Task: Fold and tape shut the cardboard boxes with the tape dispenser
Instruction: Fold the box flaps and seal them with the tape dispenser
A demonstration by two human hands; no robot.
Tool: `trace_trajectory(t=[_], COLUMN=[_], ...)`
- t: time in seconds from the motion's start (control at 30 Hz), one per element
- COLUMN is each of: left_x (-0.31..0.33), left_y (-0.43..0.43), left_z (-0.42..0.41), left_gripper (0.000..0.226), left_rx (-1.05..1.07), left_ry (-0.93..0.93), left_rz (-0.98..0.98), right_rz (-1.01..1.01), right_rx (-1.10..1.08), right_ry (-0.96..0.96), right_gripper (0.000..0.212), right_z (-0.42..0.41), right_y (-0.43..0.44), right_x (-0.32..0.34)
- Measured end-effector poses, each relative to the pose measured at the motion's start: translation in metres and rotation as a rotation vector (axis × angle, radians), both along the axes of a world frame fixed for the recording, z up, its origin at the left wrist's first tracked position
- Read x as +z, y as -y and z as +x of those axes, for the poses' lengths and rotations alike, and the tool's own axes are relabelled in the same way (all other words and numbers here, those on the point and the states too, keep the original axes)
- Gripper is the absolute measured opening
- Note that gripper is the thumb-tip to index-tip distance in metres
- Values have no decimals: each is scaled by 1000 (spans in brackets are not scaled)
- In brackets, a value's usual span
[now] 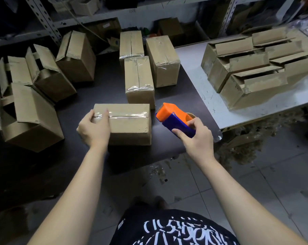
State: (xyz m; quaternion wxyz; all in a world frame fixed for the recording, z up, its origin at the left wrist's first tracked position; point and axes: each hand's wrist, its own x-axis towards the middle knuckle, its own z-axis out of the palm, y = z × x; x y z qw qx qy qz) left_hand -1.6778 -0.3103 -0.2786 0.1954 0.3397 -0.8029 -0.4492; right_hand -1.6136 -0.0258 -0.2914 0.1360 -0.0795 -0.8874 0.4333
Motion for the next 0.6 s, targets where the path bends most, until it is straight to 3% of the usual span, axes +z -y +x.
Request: trace_trajectory(t=[0.17,0.33,0.4,0.5,0.6], left_x=[1,4,13,37,70], left_y=[19,33,35,35,32], left_z=[21,23,25,36,53], left_gripper=[59,61,58,39,43], left_rx=[167,116,54,-240,-774], left_ry=[17,113,183,-107,-296], left_rz=[-12,30,-66,-220,-102], right_rz=[179,167,132,120,112], right_rx=[143,237,262,265,262], right_ry=[-389,-486,-501,-500,-506], right_gripper=[41,40,42,42,39], right_z=[-1,-3,-3,-6,-9], right_y=[5,25,34,44,54], right_x=[-6,5,10,14,20])
